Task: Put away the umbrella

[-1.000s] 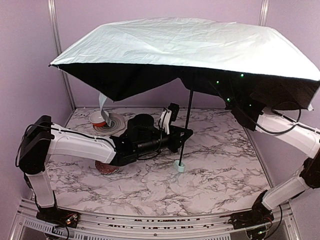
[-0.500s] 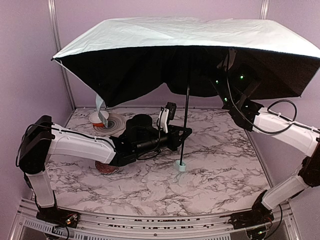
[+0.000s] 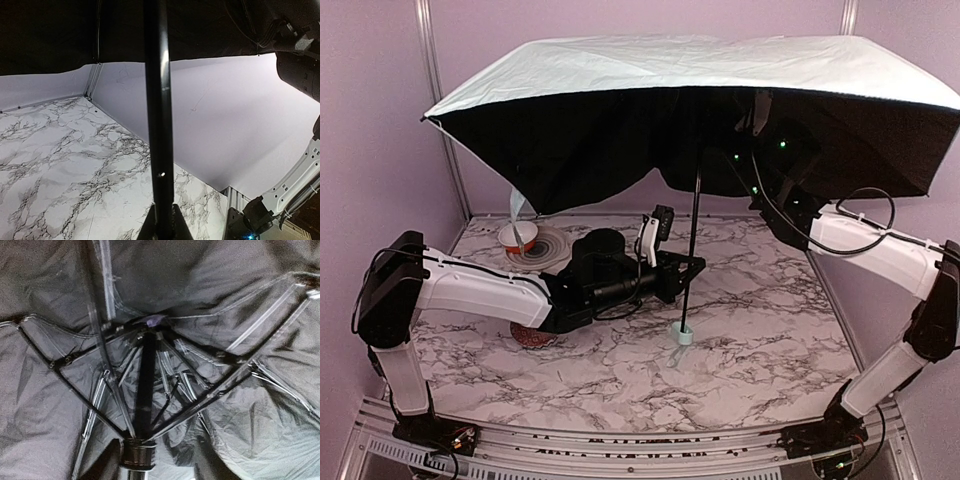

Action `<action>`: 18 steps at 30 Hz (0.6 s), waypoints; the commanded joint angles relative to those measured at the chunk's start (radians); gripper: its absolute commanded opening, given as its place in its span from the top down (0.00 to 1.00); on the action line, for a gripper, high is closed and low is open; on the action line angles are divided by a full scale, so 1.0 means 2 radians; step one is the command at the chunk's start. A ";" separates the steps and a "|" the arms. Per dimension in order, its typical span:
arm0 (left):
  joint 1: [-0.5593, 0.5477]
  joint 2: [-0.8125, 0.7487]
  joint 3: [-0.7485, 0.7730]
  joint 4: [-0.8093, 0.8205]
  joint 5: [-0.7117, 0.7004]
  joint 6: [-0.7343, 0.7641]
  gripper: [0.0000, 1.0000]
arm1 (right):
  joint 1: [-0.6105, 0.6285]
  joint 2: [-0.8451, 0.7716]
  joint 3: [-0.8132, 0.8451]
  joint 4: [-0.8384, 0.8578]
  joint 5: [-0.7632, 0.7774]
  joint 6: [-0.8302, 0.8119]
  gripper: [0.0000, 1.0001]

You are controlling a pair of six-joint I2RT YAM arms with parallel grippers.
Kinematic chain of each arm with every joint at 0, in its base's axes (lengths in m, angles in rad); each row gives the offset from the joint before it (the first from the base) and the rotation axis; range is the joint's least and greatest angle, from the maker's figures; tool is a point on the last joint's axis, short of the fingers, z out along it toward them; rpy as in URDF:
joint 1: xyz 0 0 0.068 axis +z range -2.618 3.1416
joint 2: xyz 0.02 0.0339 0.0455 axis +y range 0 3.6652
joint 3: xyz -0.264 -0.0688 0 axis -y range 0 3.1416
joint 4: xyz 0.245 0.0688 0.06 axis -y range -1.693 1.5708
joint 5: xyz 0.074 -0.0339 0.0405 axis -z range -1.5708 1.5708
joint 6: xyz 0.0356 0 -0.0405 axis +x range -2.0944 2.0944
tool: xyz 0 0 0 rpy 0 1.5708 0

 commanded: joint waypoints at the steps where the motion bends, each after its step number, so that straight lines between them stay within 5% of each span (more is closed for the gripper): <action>1: -0.004 -0.010 0.004 0.056 0.009 0.016 1.00 | 0.001 0.006 0.019 0.006 0.005 -0.018 0.61; 8: -0.002 -0.015 0.003 0.056 0.011 0.014 1.00 | 0.000 0.000 0.018 -0.011 -0.015 -0.048 0.91; 18: 0.040 -0.049 -0.011 0.069 0.024 0.039 1.00 | 0.005 -0.063 -0.071 -0.135 -0.176 -0.047 0.94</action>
